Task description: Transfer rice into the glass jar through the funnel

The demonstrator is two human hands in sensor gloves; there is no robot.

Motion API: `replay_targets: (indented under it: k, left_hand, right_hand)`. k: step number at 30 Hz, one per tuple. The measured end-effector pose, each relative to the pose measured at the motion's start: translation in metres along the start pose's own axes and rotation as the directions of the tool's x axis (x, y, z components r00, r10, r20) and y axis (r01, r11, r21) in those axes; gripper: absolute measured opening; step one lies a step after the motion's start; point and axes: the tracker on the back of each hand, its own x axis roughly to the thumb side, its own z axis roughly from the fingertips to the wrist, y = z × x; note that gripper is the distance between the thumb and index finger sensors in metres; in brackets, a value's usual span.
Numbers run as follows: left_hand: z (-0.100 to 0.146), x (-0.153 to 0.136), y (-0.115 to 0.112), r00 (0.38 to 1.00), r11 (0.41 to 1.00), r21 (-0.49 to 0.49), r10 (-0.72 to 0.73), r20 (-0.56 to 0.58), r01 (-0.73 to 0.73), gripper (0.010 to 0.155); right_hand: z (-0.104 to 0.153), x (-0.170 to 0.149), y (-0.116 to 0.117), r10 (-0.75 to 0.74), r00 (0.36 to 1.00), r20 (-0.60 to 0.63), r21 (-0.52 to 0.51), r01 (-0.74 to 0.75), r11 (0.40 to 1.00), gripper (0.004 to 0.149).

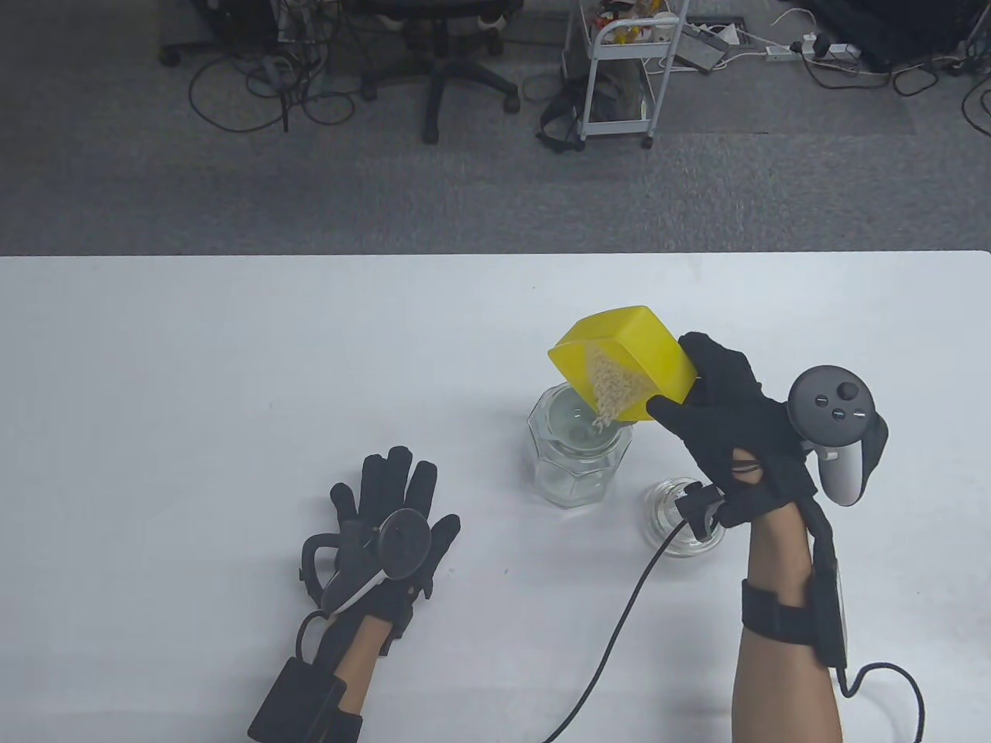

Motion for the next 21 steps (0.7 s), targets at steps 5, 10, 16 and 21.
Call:
replay_targets:
  k: [5, 10, 16, 21]
  left_hand:
    - [0.0000, -0.0001, 0.0002, 1.000, 1.000, 0.002, 0.000, -0.001, 0.000, 0.078]
    - [-0.0001, -0.0004, 0.0003, 1.000, 1.000, 0.003, 0.001, -0.002, -0.001, 0.079]
    - [-0.0003, -0.0003, 0.0002, 1.000, 1.000, 0.007, 0.009, 0.005, -0.009, 0.079]
    - [-0.0002, -0.0003, 0.0003, 1.000, 1.000, 0.006, 0.009, 0.005, -0.009, 0.079]
  right_hand:
    - [-0.0003, 0.0009, 0.0012, 0.008, 1.000, 0.009, -0.002, -0.008, 1.000, 0.082]
    - [-0.0005, 0.0014, 0.0027, 0.016, 1.000, 0.015, -0.007, -0.016, 1.000, 0.082]
    - [-0.0003, 0.0020, 0.0033, 0.013, 1.000, 0.022, -0.014, -0.013, 1.000, 0.082]
    - [-0.0002, 0.0023, 0.0035, 0.006, 1.000, 0.031, -0.018, -0.005, 1.000, 0.082]
